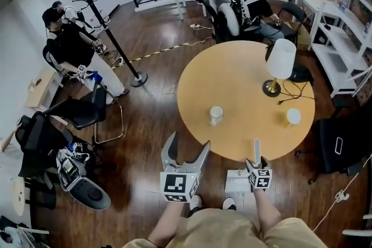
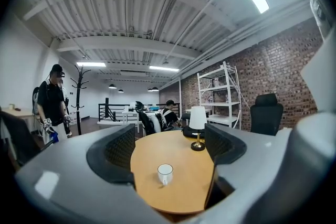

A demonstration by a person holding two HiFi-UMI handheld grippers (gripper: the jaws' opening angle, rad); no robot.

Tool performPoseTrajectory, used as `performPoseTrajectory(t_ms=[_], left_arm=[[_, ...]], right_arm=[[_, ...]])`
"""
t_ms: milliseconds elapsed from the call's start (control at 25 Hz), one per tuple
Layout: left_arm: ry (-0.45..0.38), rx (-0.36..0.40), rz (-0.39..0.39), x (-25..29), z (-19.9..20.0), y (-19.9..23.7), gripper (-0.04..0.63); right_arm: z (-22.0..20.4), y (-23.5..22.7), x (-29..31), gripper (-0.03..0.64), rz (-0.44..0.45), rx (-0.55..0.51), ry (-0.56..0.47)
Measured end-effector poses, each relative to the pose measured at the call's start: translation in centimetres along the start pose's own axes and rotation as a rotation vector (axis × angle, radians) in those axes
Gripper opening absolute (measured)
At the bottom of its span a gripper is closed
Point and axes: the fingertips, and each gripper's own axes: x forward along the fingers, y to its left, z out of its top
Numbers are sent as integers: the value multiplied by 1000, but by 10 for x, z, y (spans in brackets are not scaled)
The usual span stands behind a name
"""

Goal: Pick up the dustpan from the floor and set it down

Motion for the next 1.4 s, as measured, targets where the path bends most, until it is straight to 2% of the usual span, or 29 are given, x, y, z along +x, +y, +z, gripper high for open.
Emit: performPoseTrajectory(t_ms=[160, 240, 320, 600, 760, 1120, 1400], left_arm=[[0, -1, 10, -3, -1, 13, 408], [8, -8, 12, -3, -4, 18, 408], [16, -13, 8, -2, -8, 20, 407], [-25, -30, -7, 2, -3, 21, 407], [-41, -37, -37, 7, 2, 14, 407], [-24, -60, -95, 13, -7, 3, 407], [-58, -75, -109, 10, 0, 2, 407]], right_arm=[[4, -5, 12, 325, -16, 1, 11], [4, -8, 13, 238, -26, 4, 29], [5, -10, 9, 100, -51, 11, 33], [9, 7, -15, 83, -96, -34, 56], [28, 19, -37, 80, -140, -31, 22], [118, 45, -103, 78, -219, 15, -141], [213, 70, -165, 74, -262, -38, -328]])
